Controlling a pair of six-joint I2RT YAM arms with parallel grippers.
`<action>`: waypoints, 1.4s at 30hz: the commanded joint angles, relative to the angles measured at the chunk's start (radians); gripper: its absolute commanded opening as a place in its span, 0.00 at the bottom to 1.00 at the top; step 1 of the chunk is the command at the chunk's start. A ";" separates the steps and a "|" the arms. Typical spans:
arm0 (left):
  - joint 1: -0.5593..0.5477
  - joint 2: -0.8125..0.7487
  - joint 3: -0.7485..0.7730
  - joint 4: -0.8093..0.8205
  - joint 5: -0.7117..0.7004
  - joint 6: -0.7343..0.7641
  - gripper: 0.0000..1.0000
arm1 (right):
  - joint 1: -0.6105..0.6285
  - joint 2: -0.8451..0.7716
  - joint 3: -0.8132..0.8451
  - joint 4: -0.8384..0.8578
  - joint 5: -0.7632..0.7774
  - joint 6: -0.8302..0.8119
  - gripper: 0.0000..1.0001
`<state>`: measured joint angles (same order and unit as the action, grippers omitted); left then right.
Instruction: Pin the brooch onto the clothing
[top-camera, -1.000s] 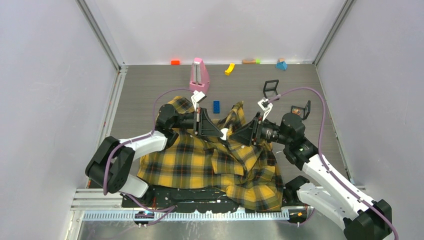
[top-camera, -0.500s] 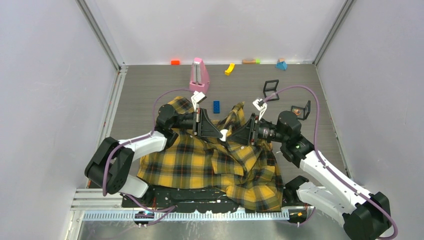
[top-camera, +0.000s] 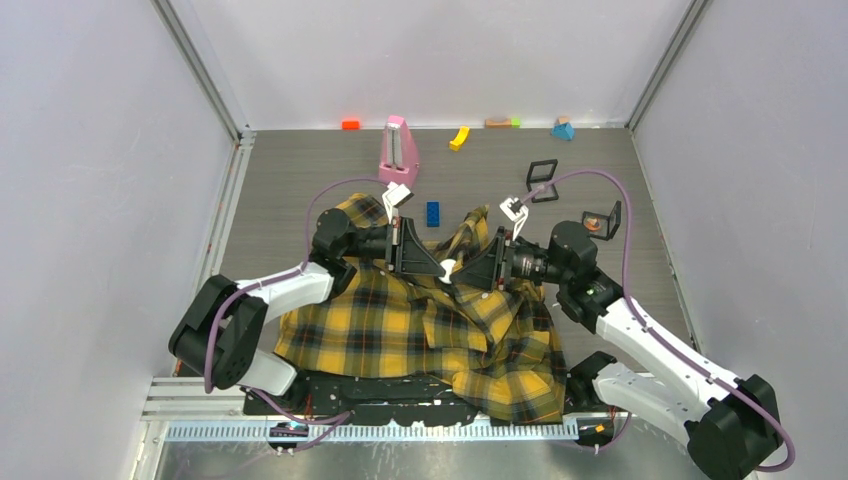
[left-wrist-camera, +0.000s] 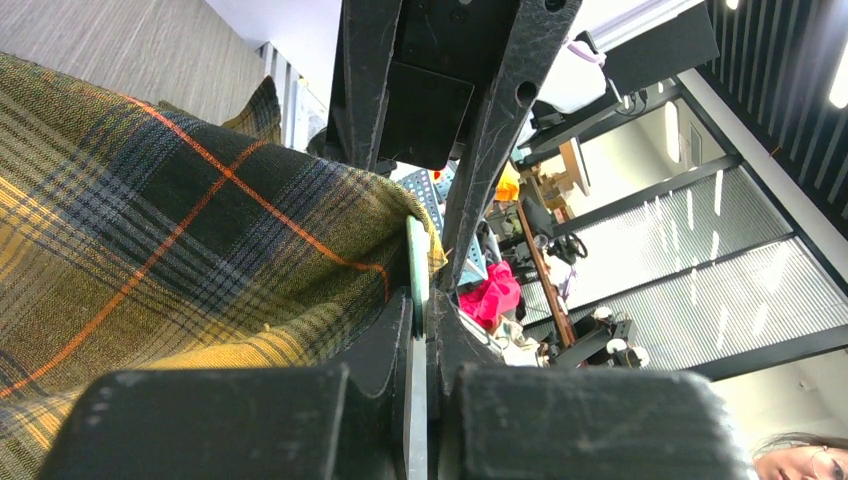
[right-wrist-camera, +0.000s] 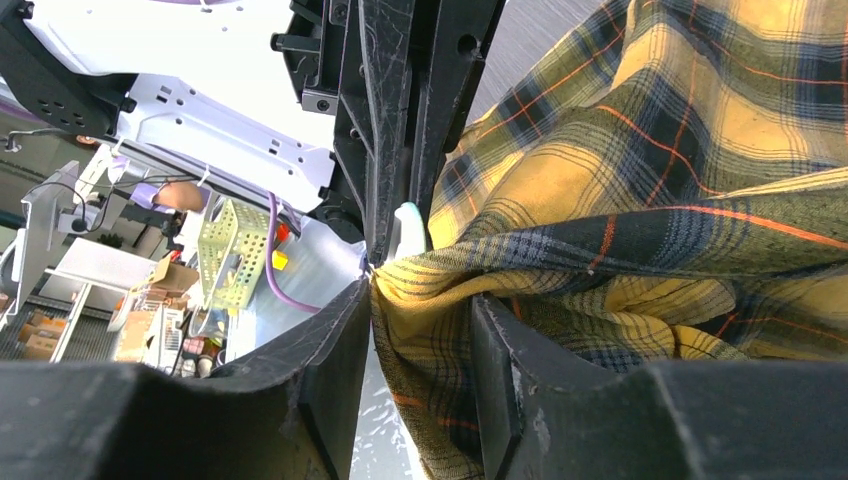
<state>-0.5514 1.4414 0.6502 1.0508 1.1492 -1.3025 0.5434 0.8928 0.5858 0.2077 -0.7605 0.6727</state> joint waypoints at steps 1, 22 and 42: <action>-0.010 -0.038 0.006 0.065 0.024 -0.009 0.00 | 0.019 0.009 0.050 0.058 0.002 0.002 0.46; -0.074 -0.094 0.009 0.080 0.072 0.037 0.00 | 0.020 0.084 0.045 0.049 0.015 0.043 0.05; -0.095 -0.174 0.016 -0.137 0.063 0.208 0.00 | -0.109 0.146 0.018 -0.063 0.197 0.169 0.01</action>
<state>-0.5827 1.3556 0.6411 0.8963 1.0920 -1.1202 0.5068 0.9882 0.6292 0.1574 -0.8169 0.8284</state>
